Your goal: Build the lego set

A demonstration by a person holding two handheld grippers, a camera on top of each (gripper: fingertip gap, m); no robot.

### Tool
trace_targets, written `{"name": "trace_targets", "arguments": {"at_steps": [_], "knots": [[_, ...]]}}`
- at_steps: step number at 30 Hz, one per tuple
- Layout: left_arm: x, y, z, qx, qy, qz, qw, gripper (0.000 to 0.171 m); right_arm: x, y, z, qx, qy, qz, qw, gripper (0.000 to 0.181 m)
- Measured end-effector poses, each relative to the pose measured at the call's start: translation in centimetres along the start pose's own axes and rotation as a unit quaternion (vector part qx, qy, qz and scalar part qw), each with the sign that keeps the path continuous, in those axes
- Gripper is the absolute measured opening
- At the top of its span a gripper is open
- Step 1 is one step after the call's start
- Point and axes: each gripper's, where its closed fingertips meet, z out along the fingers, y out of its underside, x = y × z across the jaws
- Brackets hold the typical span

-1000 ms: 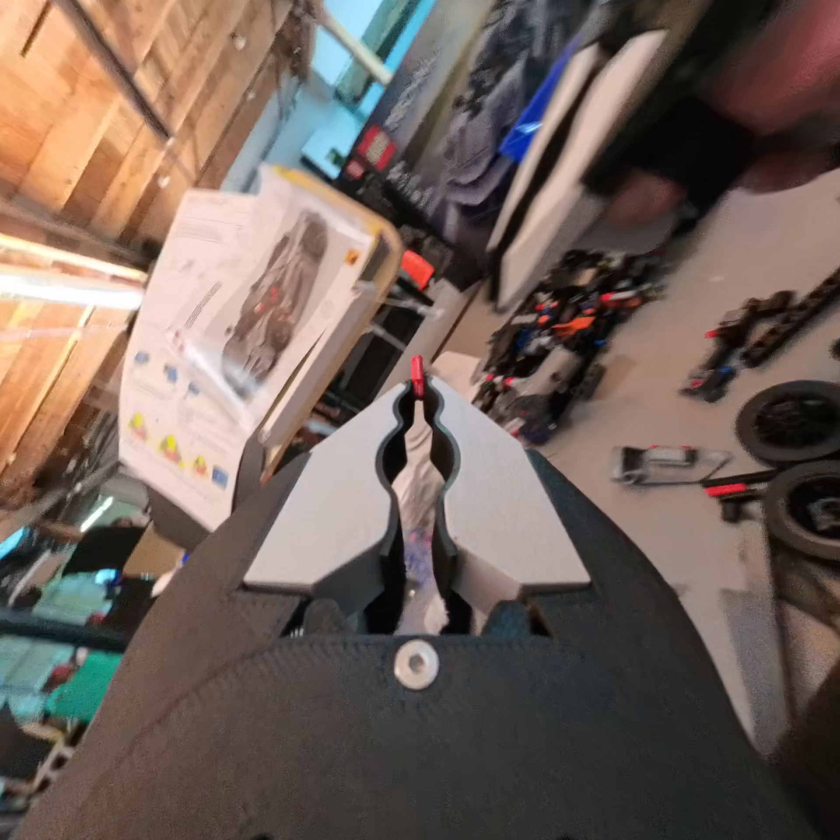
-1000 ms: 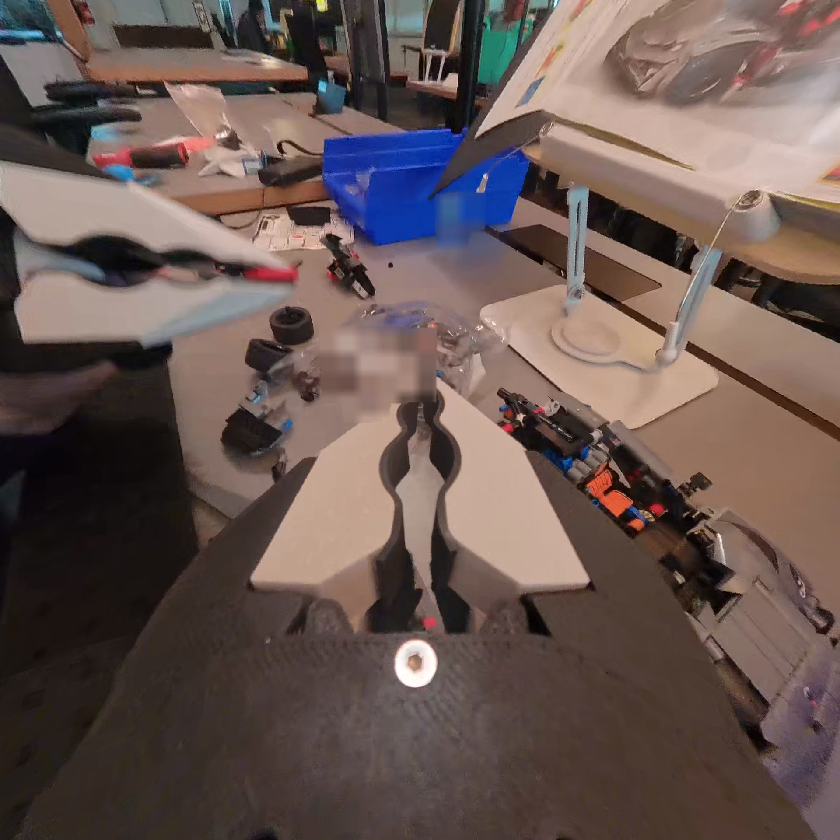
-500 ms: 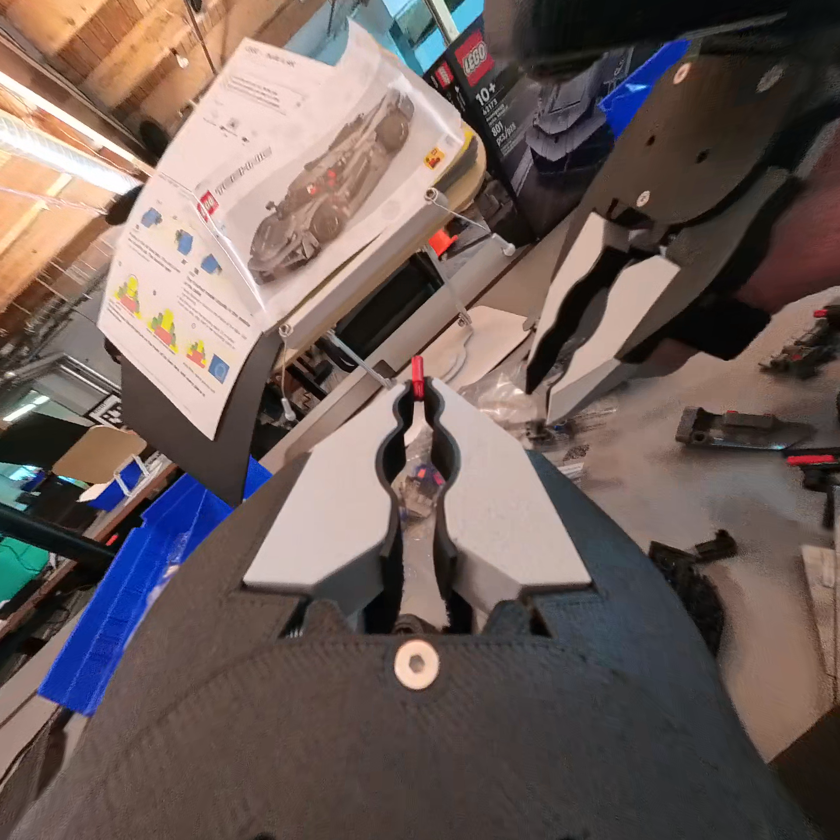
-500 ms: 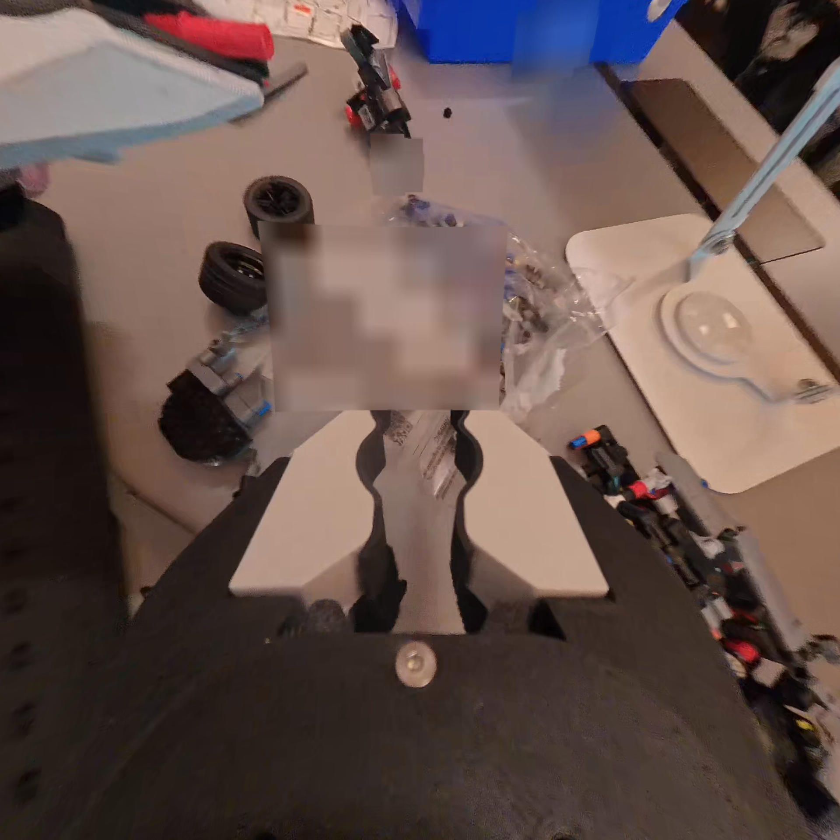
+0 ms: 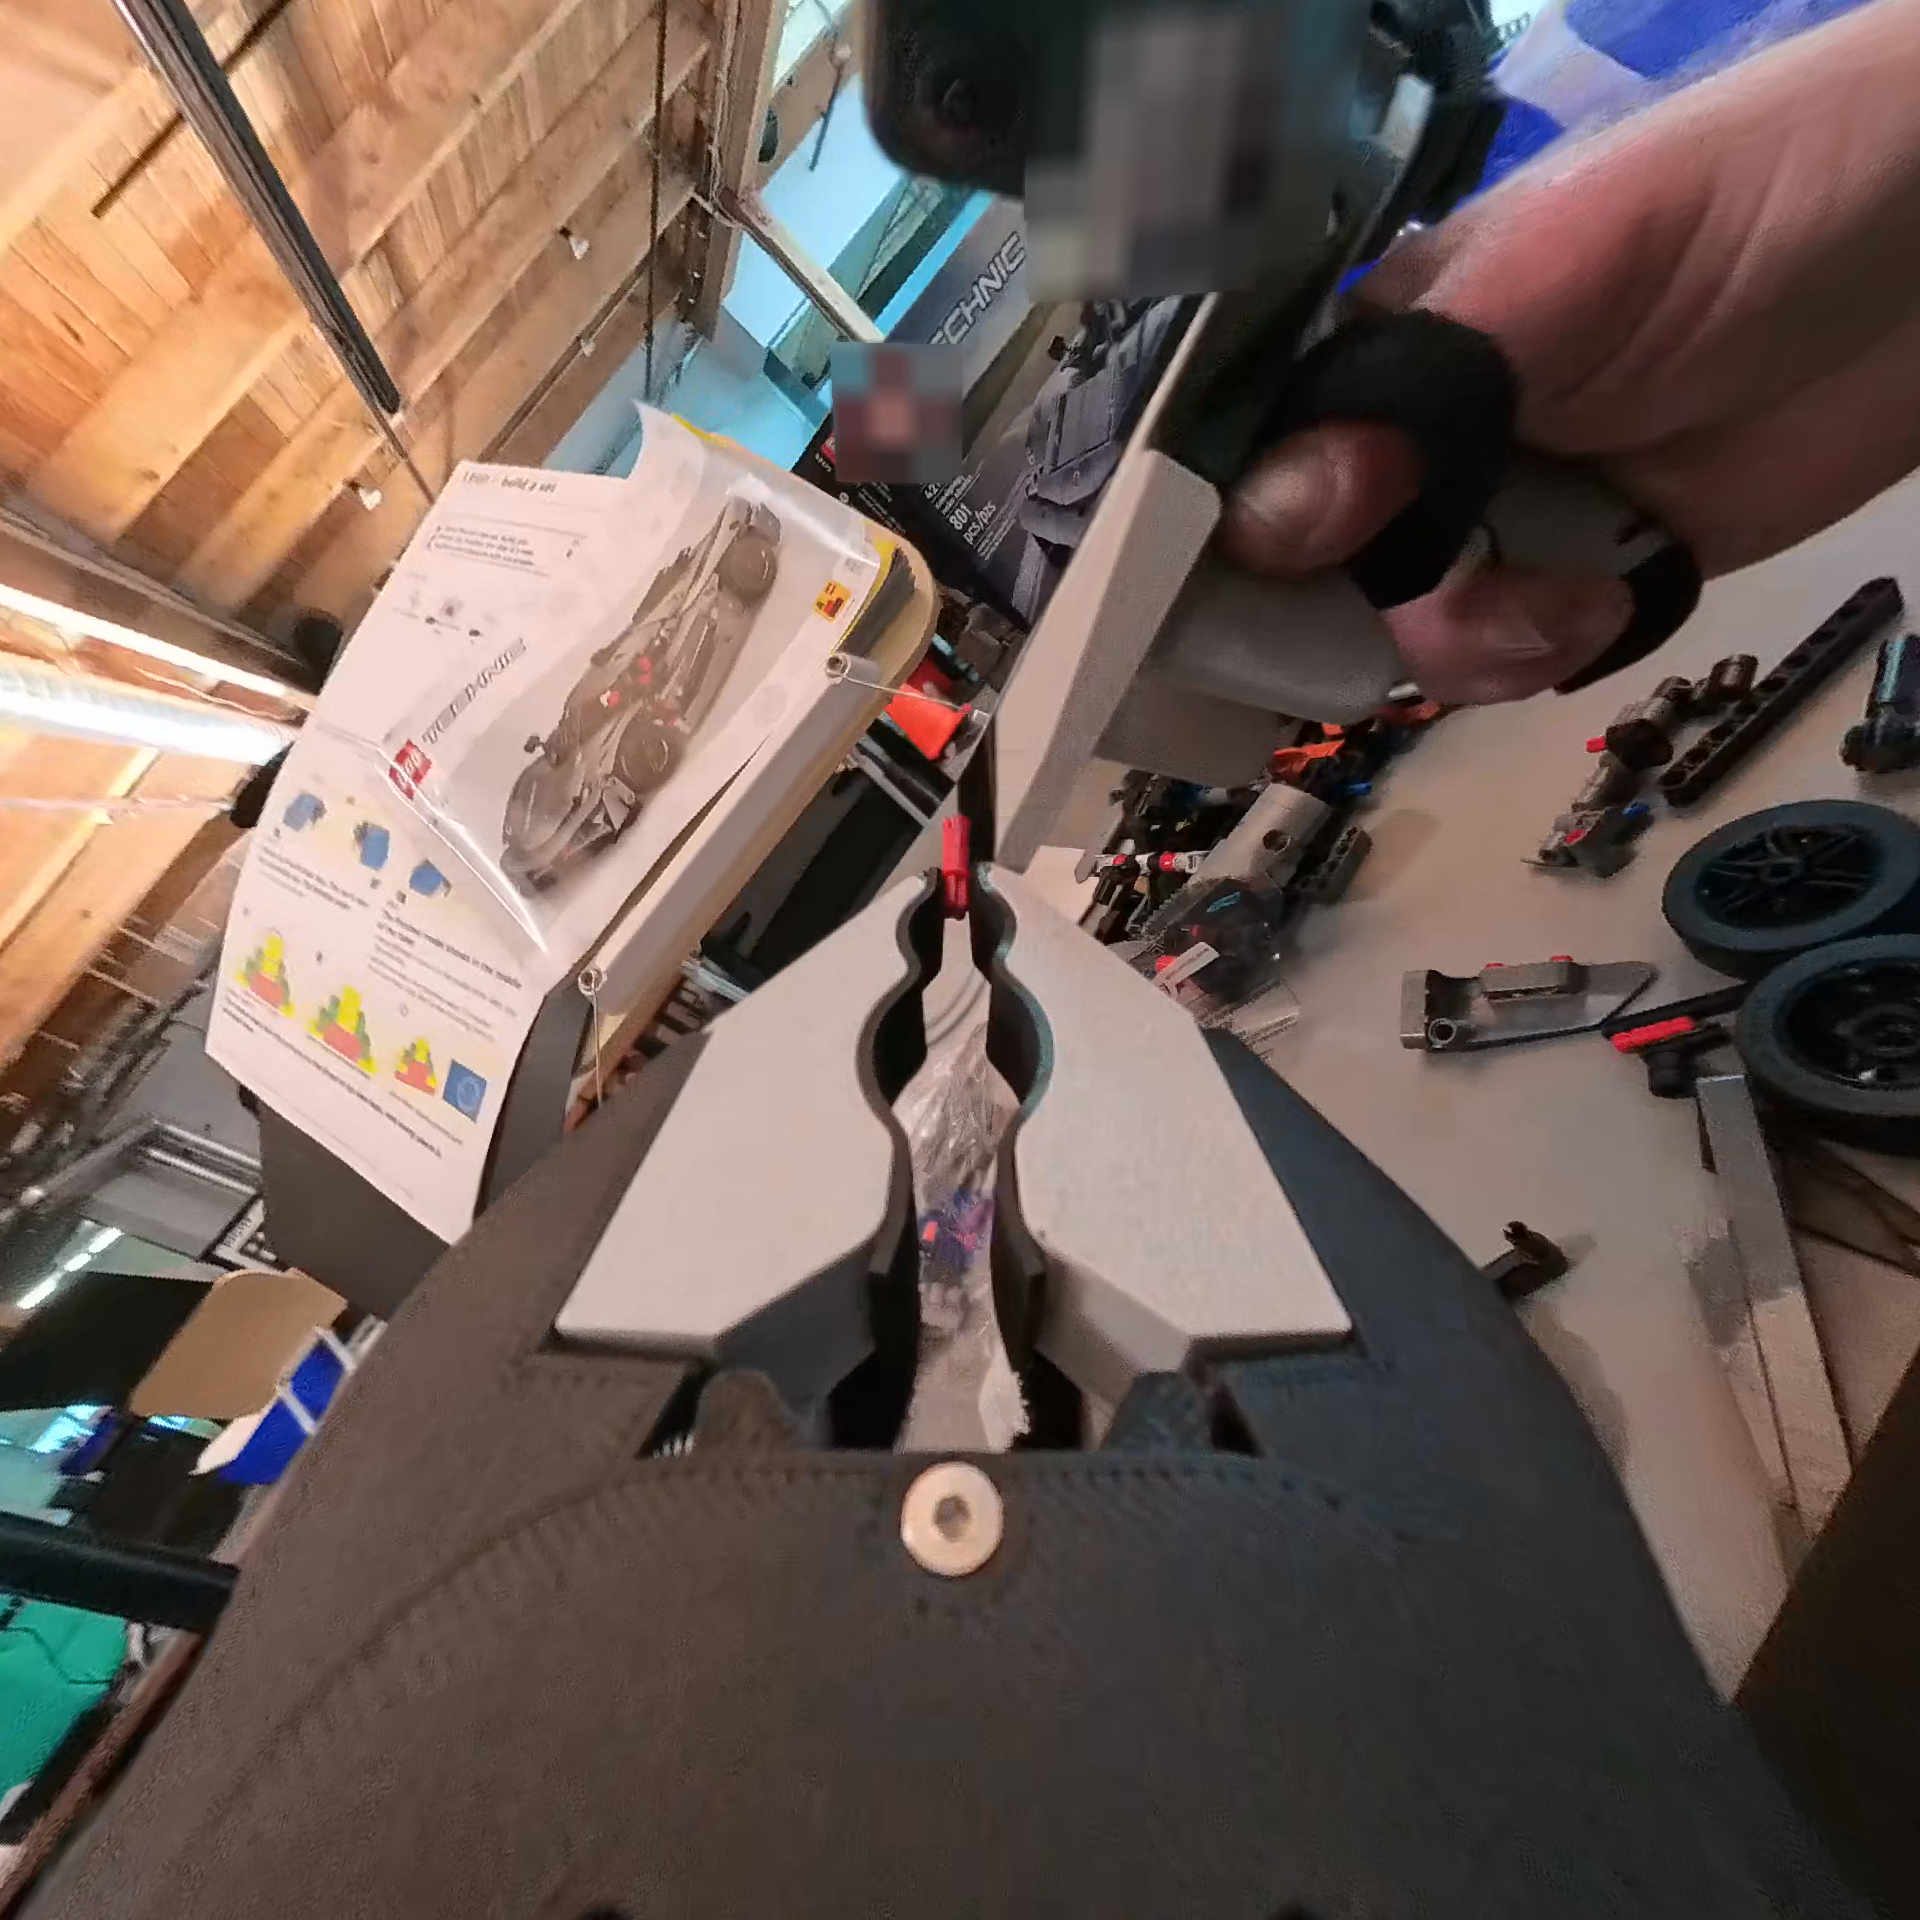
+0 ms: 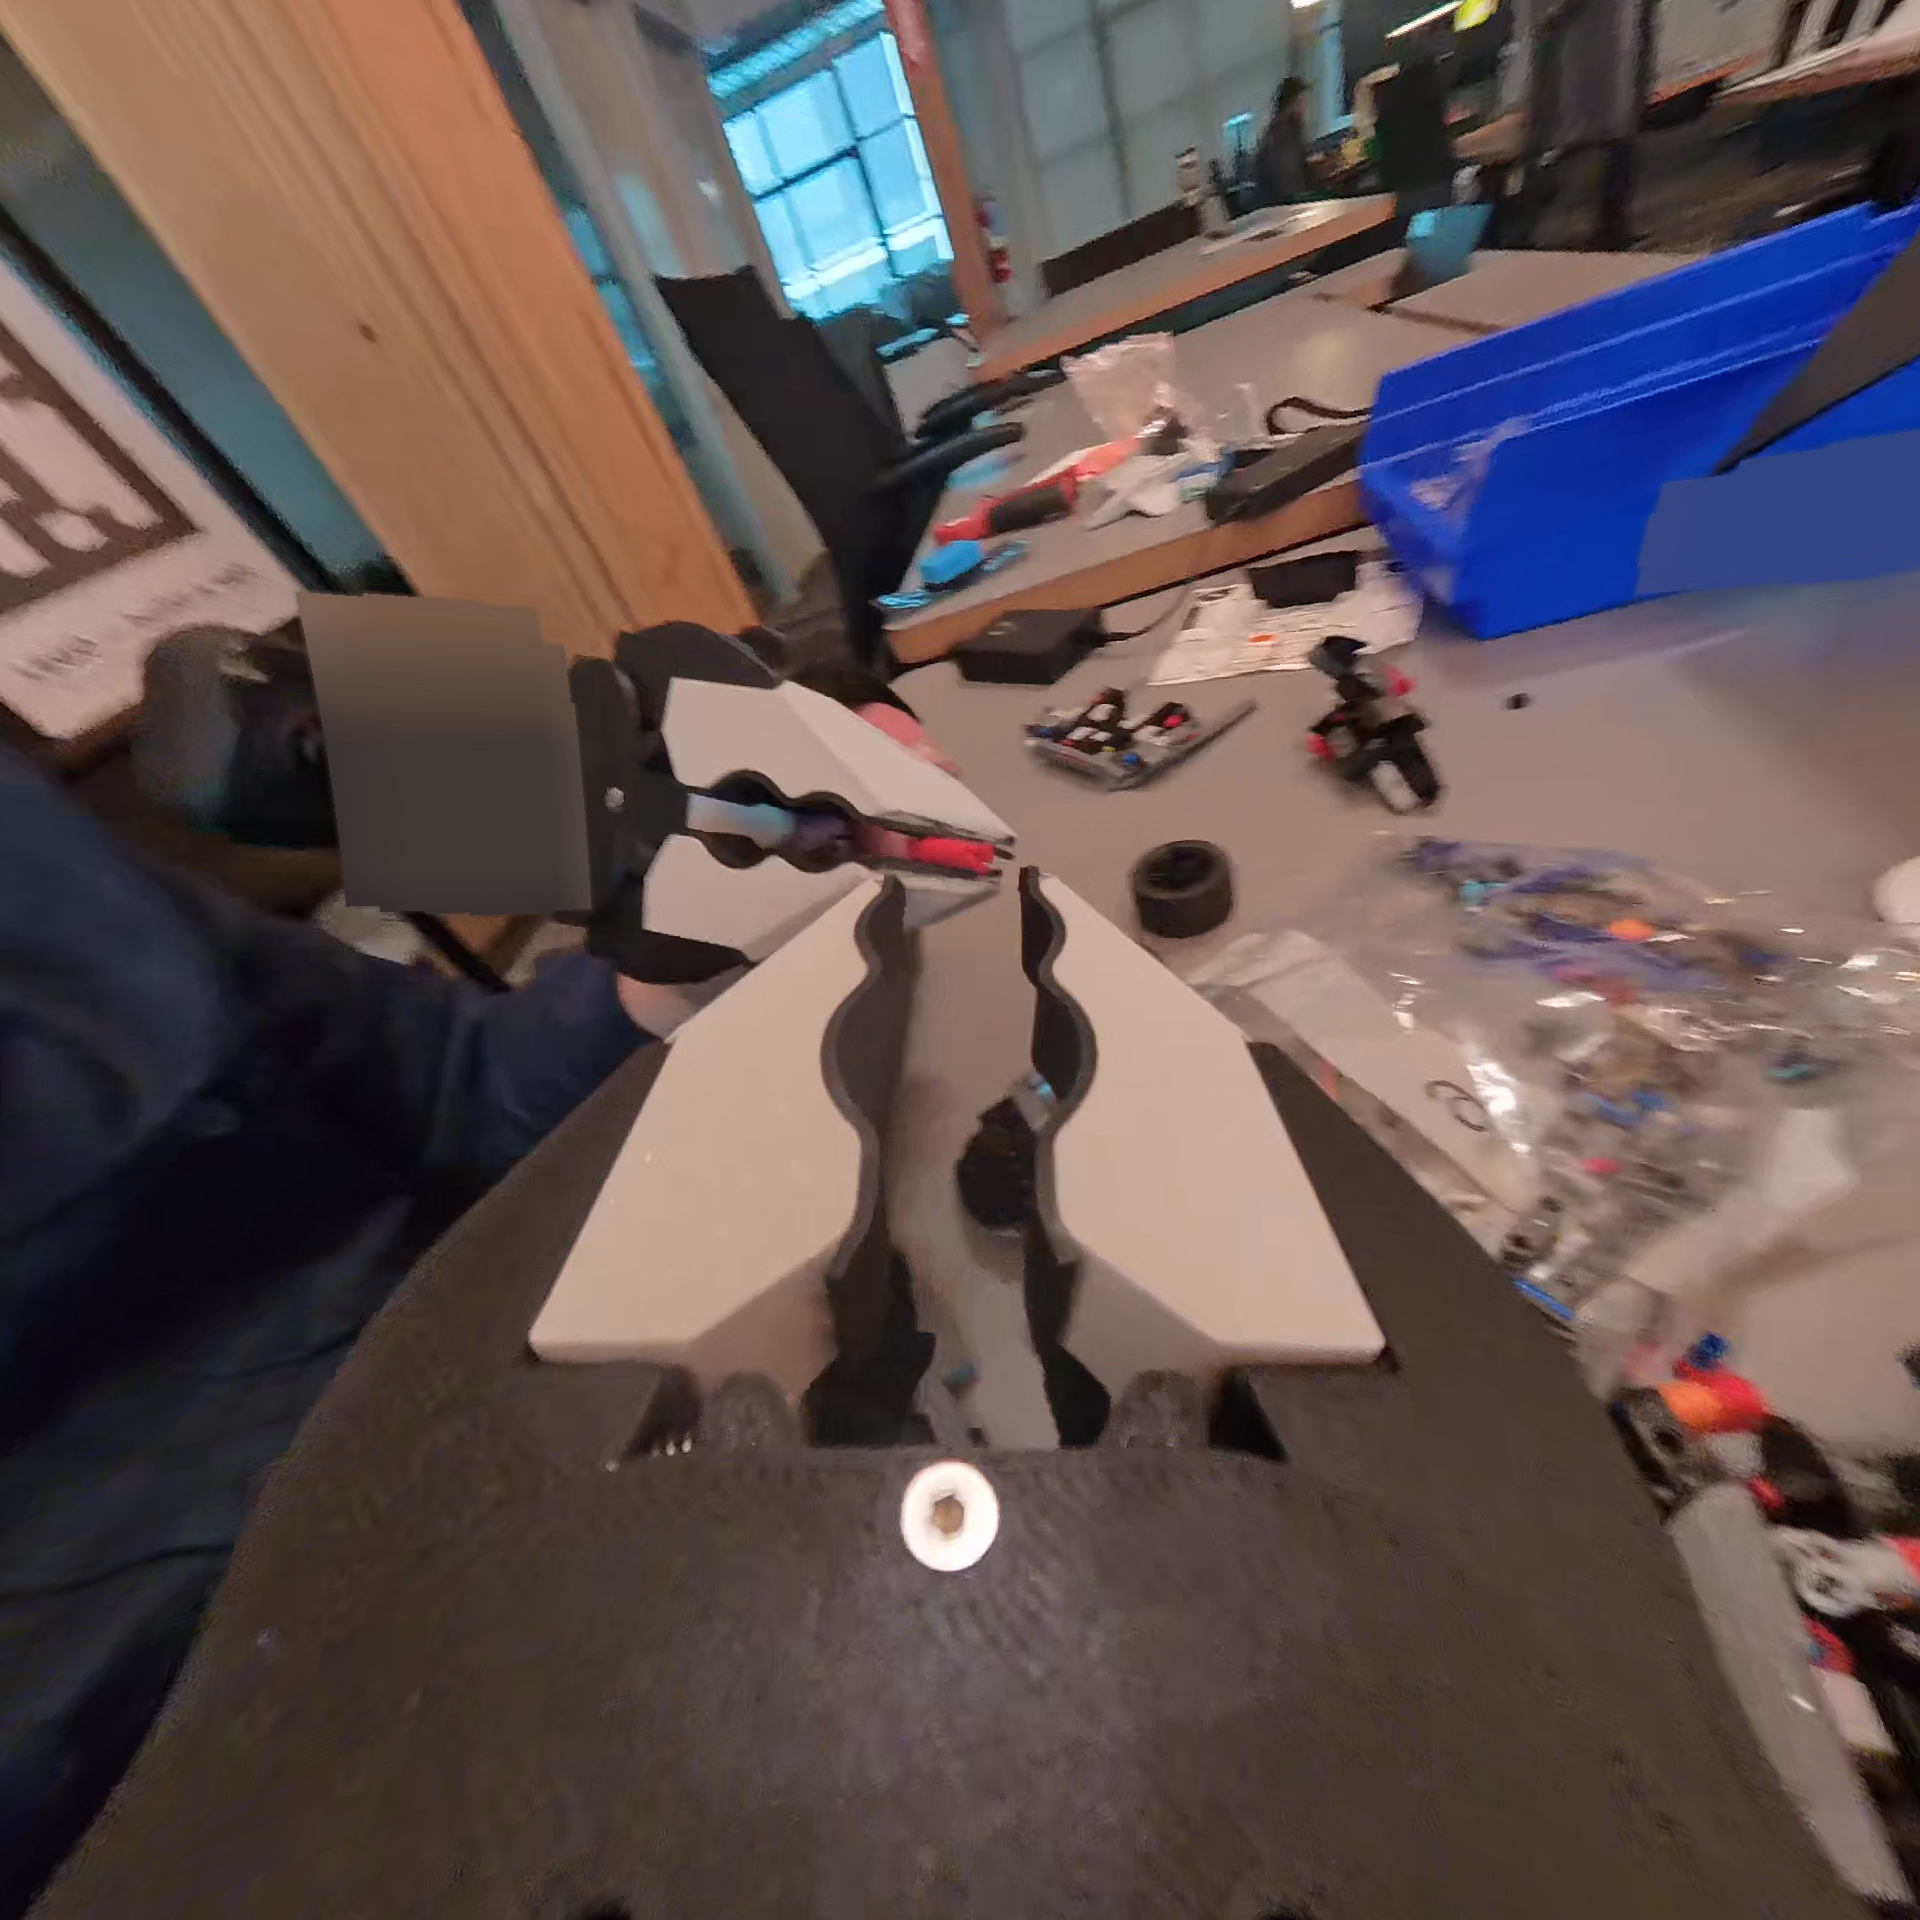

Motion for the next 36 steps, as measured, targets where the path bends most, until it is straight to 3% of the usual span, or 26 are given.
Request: {"name": "trace_targets", "arguments": {"at_steps": [11,17,22,24,29,30,33,36], "knots": [[0.1,-0.5,-0.1,0.002,-0.019,0.058,0.998,0.002,-0.2,-0.6,-0.3,0.04,-0.043,0.064,0.996,0.007],[0.9,1.3,0.5,-0.055,-0.015,0.106,0.993,0.004,0.7,0.1,-0.3,0.007,0.024,0.014,1.0,0.002],[0.4,3.2,0.7,-0.095,-0.008,0.067,0.993,0.0,1.8,-0.5,-1.2,0.015,0.082,-0.016,0.996,0.001],[-0.9,4.0,0.4,-0.107,-0.028,0.029,0.993,0.001,2.9,0.5,-2.0,-0.026,0.117,-0.033,0.992,0.001],[-4.1,5.7,-0.7,-0.098,-0.062,-0.1,0.988,0.002,6.1,6.2,-1.4,-0.203,0.171,-0.036,0.963,0.002],[-4.3,5.9,-0.8,-0.1,-0.064,-0.111,0.987,0.001,7.3,6.5,-0.9,-0.211,0.197,-0.04,0.956,0.002],[-4.3,6.4,-0.7,-0.103,-0.061,-0.13,0.984,0.001,9.5,6.7,-0.2,-0.24,0.262,-0.081,0.931,0.029],[-4.3,6.3,-0.8,-0.1,-0.06,-0.132,0.984,0.001,9.0,5.9,-0.6,-0.229,0.262,-0.096,0.933,0.029]]}}
